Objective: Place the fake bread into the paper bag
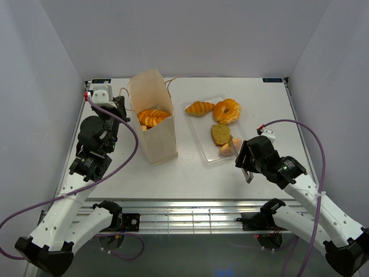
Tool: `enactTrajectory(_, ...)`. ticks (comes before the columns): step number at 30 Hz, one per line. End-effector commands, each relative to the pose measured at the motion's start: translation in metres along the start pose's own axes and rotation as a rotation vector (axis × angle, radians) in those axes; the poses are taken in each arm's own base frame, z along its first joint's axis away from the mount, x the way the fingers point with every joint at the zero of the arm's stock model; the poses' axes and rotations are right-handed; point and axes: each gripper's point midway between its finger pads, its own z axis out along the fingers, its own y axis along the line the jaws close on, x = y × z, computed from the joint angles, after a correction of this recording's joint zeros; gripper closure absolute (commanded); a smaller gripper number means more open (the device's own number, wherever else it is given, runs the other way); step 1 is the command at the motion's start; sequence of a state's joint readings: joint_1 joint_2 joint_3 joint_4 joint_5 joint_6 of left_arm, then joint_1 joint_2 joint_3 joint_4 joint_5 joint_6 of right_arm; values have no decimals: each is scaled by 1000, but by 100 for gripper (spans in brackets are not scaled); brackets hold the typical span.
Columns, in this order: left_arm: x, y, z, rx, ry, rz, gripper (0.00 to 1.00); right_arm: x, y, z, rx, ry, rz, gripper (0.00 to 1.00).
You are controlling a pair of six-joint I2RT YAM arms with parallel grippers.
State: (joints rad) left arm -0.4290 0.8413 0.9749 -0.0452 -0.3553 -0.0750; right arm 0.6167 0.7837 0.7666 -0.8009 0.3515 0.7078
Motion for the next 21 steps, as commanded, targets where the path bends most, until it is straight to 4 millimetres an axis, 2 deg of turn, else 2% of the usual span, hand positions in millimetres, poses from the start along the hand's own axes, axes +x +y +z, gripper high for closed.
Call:
enactTrajectory(1, 0, -1, -2, 5, -1, 6, 100, -9, 9, 7, -30, -34, 47, 36)
enactTrajectory(21, 0, 0, -3, 0, -5, 12, 100, -10, 20, 28, -104, -5, 73, 34)
